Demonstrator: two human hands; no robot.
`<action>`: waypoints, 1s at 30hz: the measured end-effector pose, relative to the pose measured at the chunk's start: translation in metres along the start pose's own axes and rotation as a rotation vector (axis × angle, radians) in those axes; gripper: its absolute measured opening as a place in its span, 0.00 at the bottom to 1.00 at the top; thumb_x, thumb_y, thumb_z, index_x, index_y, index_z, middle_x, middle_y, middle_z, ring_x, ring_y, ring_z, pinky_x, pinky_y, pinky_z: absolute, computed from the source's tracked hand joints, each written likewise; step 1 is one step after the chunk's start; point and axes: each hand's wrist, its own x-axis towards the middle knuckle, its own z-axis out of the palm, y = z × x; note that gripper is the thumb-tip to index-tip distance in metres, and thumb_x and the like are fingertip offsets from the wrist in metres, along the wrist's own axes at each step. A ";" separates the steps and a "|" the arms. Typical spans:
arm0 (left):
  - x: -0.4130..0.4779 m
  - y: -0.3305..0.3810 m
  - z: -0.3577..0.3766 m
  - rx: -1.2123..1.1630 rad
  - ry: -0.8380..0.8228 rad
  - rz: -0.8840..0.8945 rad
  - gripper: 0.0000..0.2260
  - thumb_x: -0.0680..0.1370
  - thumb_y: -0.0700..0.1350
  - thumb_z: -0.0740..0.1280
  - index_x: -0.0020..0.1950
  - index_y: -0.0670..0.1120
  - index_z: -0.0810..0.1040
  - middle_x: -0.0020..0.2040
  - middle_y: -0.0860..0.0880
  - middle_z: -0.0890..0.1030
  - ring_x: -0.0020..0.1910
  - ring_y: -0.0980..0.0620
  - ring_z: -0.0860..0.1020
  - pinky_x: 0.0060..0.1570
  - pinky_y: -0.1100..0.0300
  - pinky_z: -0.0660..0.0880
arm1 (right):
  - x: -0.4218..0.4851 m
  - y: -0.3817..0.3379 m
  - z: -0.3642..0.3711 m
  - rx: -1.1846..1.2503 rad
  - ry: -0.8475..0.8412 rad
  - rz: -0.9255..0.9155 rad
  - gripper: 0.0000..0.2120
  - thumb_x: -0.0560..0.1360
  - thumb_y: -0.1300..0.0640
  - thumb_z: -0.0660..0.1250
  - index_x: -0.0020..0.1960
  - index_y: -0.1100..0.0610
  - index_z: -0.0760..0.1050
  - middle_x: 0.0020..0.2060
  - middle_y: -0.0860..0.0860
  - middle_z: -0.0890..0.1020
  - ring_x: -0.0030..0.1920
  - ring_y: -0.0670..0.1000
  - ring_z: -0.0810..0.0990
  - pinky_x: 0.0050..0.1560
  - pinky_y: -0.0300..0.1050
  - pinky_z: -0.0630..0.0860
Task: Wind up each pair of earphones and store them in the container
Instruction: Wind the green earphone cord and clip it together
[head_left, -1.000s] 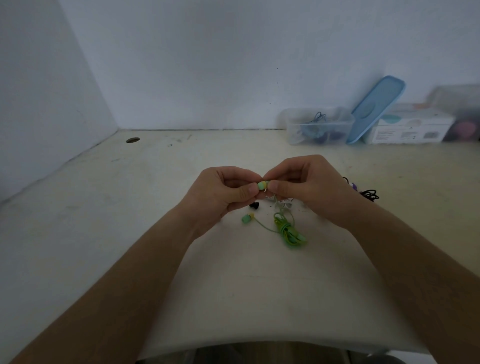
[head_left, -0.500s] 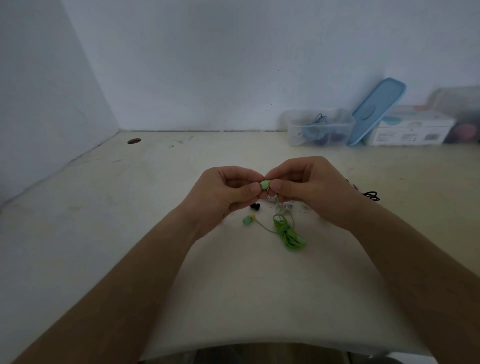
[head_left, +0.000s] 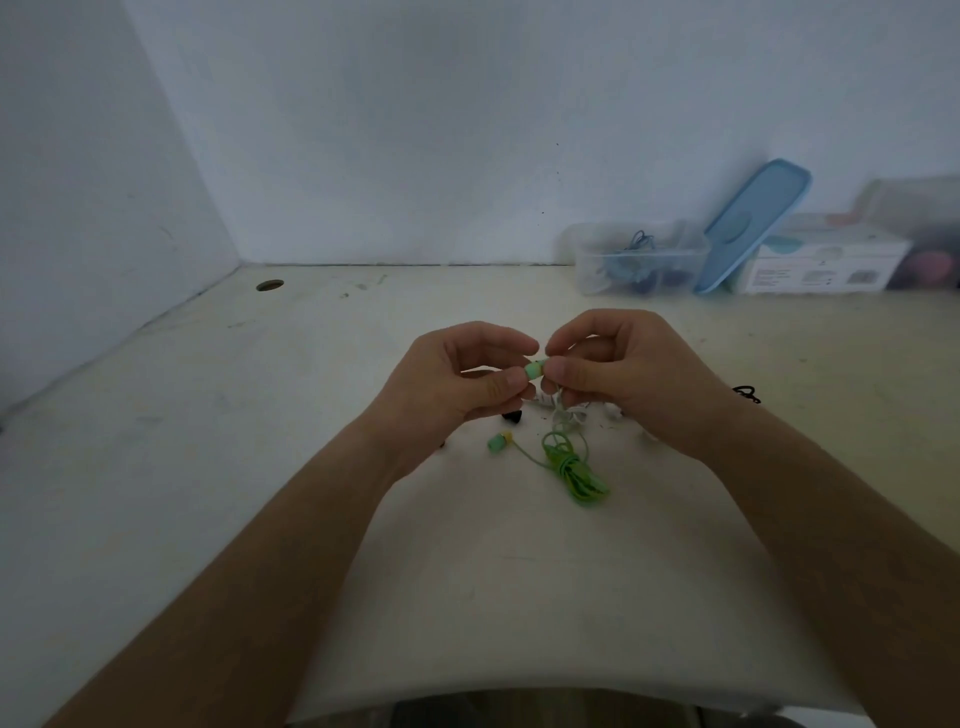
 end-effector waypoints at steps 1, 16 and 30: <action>0.000 0.000 0.000 0.039 -0.010 0.017 0.11 0.73 0.36 0.72 0.54 0.45 0.83 0.46 0.46 0.84 0.45 0.48 0.84 0.48 0.57 0.80 | 0.000 0.000 0.000 -0.005 0.005 0.008 0.04 0.72 0.65 0.73 0.46 0.62 0.79 0.35 0.58 0.86 0.34 0.50 0.83 0.39 0.40 0.81; -0.001 0.000 -0.009 0.704 0.044 0.161 0.07 0.71 0.42 0.76 0.47 0.51 0.84 0.40 0.55 0.84 0.38 0.61 0.81 0.39 0.71 0.74 | -0.005 -0.023 -0.006 -0.842 -0.079 0.135 0.11 0.71 0.43 0.74 0.41 0.50 0.81 0.31 0.46 0.83 0.28 0.41 0.79 0.29 0.33 0.73; -0.001 -0.003 -0.015 1.086 -0.187 0.146 0.10 0.70 0.43 0.75 0.50 0.54 0.82 0.42 0.61 0.81 0.38 0.58 0.79 0.42 0.63 0.77 | -0.027 -0.015 0.011 -0.912 -0.174 0.275 0.15 0.67 0.49 0.78 0.51 0.48 0.77 0.43 0.45 0.81 0.41 0.43 0.80 0.39 0.38 0.78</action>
